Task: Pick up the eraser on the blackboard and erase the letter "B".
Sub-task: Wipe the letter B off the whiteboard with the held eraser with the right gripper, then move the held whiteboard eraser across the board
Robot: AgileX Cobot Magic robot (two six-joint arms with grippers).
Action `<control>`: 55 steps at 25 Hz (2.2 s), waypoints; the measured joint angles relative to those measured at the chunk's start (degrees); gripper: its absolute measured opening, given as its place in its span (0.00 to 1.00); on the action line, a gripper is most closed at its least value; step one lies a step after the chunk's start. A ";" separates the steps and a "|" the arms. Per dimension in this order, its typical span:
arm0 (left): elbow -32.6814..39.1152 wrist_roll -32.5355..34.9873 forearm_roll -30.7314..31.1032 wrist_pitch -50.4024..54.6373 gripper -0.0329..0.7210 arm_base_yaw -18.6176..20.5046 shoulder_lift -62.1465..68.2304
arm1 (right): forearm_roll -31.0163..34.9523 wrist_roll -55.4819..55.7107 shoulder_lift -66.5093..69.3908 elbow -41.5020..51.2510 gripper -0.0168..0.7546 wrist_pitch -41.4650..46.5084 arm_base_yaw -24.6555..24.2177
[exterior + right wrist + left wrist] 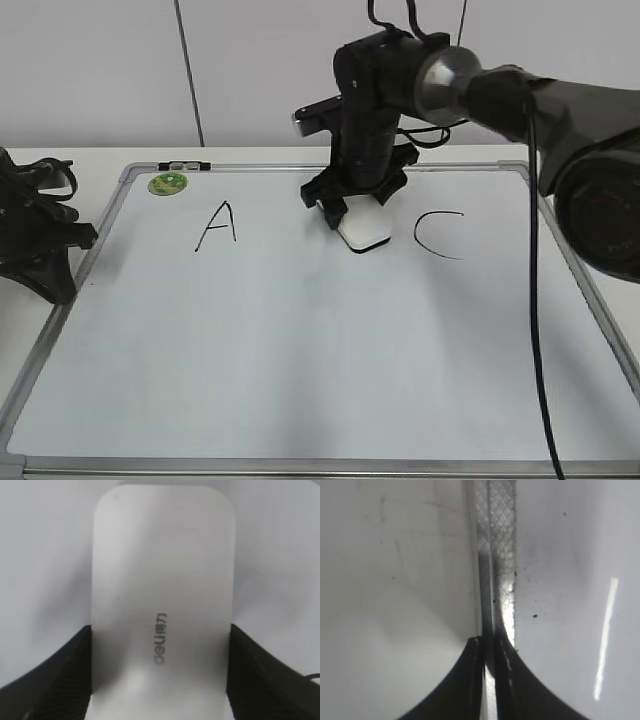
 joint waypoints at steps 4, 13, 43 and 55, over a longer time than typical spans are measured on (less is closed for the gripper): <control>0.00 0.00 0.14 0.06 0.06 0.00 0.00 | 0.12 0.00 0.00 0.00 0.73 0.46 1.36; 0.00 0.00 0.28 0.20 0.06 0.10 0.00 | 2.87 -0.31 0.62 -5.03 0.73 4.88 1.55; 0.00 0.00 0.17 0.10 0.06 0.13 0.00 | 3.19 0.00 -27.49 23.50 0.73 5.49 -14.69; 0.00 0.00 0.08 0.10 0.06 0.13 0.00 | 6.74 0.72 -32.48 48.13 0.73 -11.11 -22.30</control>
